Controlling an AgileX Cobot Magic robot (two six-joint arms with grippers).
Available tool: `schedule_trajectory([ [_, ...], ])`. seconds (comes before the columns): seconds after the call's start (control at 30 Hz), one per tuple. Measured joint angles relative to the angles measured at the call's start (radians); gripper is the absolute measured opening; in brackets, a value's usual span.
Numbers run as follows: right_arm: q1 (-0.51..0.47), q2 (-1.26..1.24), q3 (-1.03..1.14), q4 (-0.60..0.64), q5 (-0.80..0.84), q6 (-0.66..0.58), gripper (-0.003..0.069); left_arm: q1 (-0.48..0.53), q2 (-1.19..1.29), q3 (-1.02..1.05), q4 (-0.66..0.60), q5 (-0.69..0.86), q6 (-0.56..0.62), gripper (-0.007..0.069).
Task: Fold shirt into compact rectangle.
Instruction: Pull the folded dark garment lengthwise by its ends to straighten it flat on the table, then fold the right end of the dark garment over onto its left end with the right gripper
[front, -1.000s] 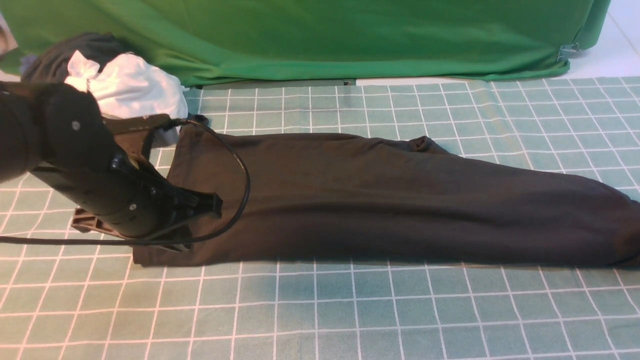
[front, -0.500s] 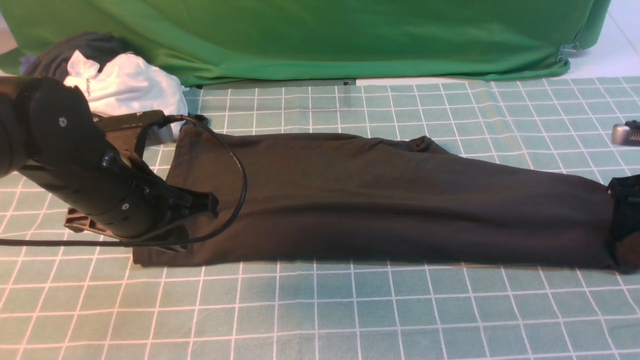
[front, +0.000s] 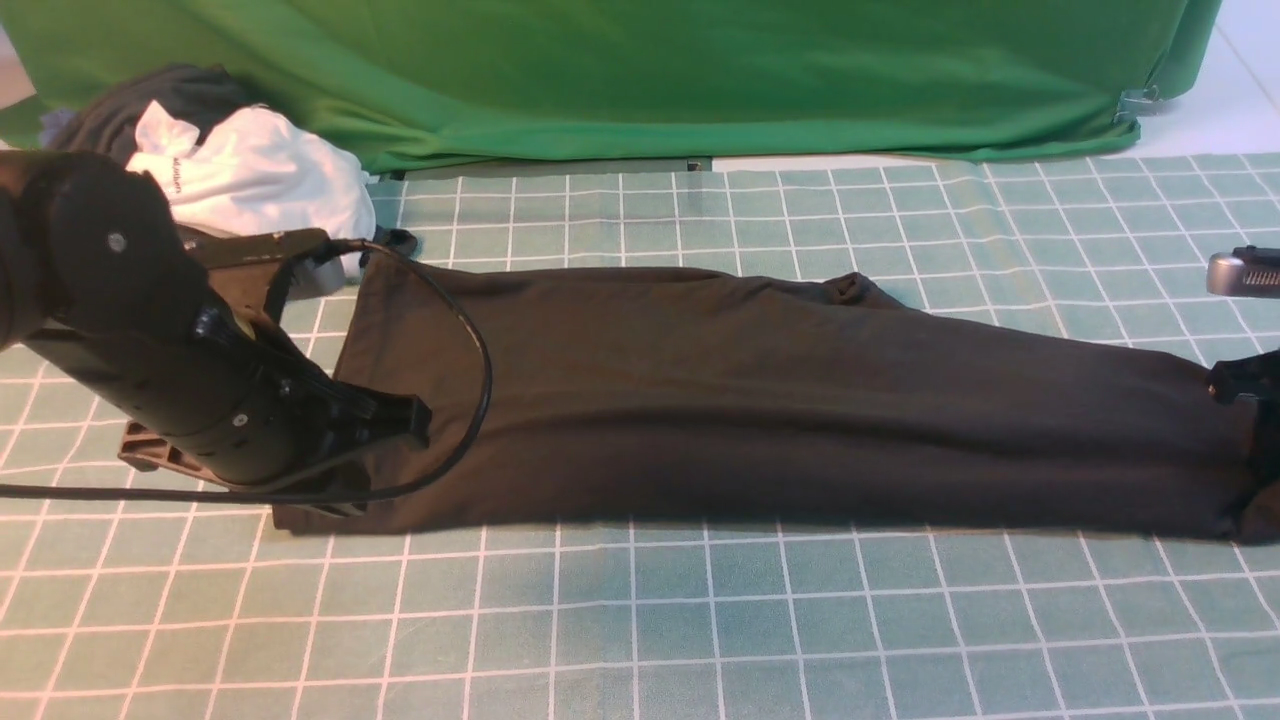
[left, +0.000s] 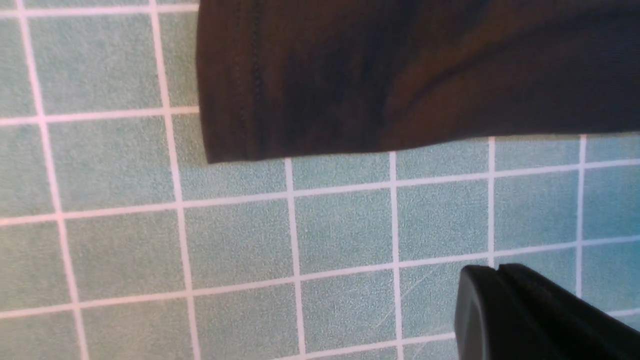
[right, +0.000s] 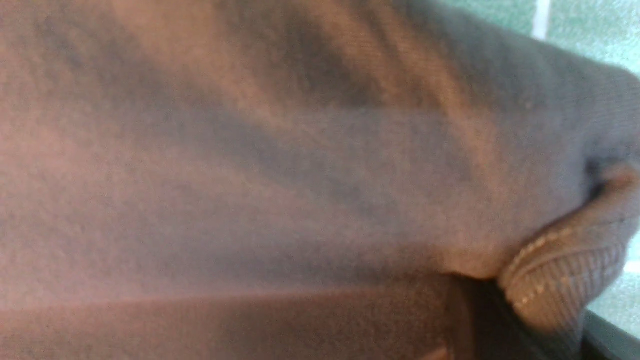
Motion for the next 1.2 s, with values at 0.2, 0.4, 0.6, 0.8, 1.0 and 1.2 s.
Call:
schedule_trajectory([
  [0.2,-0.046,-0.066,0.000,-0.071,0.003,0.050,0.0046,0.000,-0.137,0.001,0.093,0.017,-0.047,0.0011],
  [0.4,-0.047,-0.185,-0.026,-0.109,0.008,0.085,0.0046,0.000,-0.240,0.001,0.170,0.068,-0.115,0.0011],
  [0.6,0.072,-0.269,-0.142,-0.109,0.089,0.104,0.0046,0.000,-0.272,0.001,0.171,0.100,-0.132,0.0011],
  [0.8,0.290,-0.277,-0.286,-0.052,0.155,0.154,0.0046,0.000,-0.273,0.001,0.143,0.101,-0.137,0.0011],
  [1.0,0.519,-0.252,-0.359,0.071,0.104,0.214,0.0045,0.000,-0.273,0.001,0.122,0.087,-0.137,0.0011],
  [1.2,0.715,-0.170,-0.362,0.195,-0.012,0.247,0.0045,0.000,-0.273,0.001,0.107,0.071,-0.137,0.0011],
])
